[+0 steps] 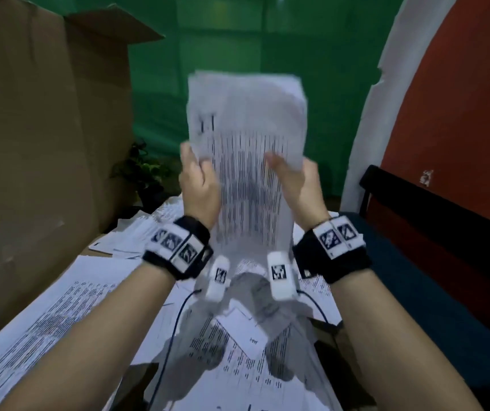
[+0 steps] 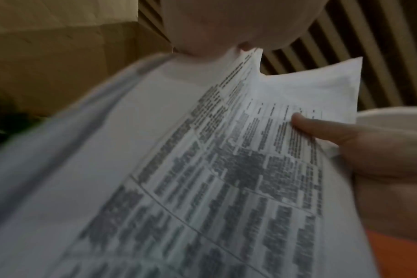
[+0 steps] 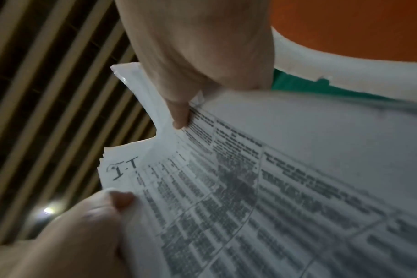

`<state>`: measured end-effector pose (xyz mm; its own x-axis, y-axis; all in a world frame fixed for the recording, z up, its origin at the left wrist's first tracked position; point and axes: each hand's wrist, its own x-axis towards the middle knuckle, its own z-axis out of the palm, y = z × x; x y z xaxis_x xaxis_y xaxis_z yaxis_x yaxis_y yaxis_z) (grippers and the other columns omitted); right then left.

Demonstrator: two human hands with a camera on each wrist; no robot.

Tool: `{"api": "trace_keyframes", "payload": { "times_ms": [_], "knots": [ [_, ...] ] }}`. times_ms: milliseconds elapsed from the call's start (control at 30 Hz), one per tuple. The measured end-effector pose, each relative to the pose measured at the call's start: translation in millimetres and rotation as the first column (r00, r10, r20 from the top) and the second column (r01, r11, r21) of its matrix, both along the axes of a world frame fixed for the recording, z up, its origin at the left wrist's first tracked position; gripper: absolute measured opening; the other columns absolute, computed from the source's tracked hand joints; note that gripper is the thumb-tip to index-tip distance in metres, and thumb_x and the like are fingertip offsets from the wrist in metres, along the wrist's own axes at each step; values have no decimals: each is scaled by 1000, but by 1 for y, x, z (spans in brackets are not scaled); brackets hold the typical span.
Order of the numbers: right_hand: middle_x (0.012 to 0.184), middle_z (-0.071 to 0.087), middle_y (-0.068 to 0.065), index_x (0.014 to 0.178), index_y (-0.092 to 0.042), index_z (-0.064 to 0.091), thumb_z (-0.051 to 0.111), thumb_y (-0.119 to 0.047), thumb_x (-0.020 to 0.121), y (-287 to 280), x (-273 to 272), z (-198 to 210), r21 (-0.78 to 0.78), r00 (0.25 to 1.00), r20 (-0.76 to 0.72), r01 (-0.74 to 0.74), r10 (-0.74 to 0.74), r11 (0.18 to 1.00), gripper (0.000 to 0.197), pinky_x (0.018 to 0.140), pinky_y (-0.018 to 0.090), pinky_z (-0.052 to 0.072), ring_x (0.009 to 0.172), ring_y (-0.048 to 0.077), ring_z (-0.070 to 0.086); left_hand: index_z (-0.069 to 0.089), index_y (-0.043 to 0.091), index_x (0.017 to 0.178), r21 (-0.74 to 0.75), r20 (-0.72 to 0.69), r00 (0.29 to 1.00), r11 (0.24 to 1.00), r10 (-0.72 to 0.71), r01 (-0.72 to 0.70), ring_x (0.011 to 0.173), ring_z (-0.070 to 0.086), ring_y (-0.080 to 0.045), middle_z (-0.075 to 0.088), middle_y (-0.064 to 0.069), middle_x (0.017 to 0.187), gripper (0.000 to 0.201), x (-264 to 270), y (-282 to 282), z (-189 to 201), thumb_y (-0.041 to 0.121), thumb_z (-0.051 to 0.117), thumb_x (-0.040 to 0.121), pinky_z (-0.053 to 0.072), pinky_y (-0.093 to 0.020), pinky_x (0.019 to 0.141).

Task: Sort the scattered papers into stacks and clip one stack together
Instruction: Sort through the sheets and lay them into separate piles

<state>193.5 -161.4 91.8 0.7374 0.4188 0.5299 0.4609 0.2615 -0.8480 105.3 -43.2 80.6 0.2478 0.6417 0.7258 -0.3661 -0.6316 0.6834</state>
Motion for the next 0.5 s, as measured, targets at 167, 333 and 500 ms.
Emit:
{"api": "trace_keyframes", "payload": {
  "times_ms": [167, 333, 500],
  "knots": [
    [103, 73, -6, 110, -24, 66, 70, -29, 89, -7, 10, 23, 72, 999, 46, -25, 22, 997, 22, 82, 16, 54, 99, 4, 68, 31, 9, 100, 124, 112, 990, 987, 84, -98, 50, 40, 6, 36, 14, 68, 7, -9, 14, 24, 15, 30, 104, 28, -9, 51],
    [111, 73, -1, 121, -16, 62, 75, -31, 83, -20, 23, -30, -40, 979, -166, -127, 119, 991, 43, 95, 40, 54, 103, 14, 69, 36, 10, 102, -30, 27, 999, 999, 23, -22, 50, 42, 7, 41, 9, 71, 13, -11, 24, -27, 18, 30, 94, 29, -8, 48],
    [103, 72, 14, 109, -3, 66, 72, -26, 87, 0, 4, 6, 102, 997, -60, -47, 54, 994, 32, 86, 45, 58, 96, 28, 70, 38, 10, 102, 57, 58, 998, 998, 29, -32, 64, 49, 14, 48, 11, 80, 22, 4, -1, 21, -5, 36, 87, 37, -4, 57]
  ]
}}
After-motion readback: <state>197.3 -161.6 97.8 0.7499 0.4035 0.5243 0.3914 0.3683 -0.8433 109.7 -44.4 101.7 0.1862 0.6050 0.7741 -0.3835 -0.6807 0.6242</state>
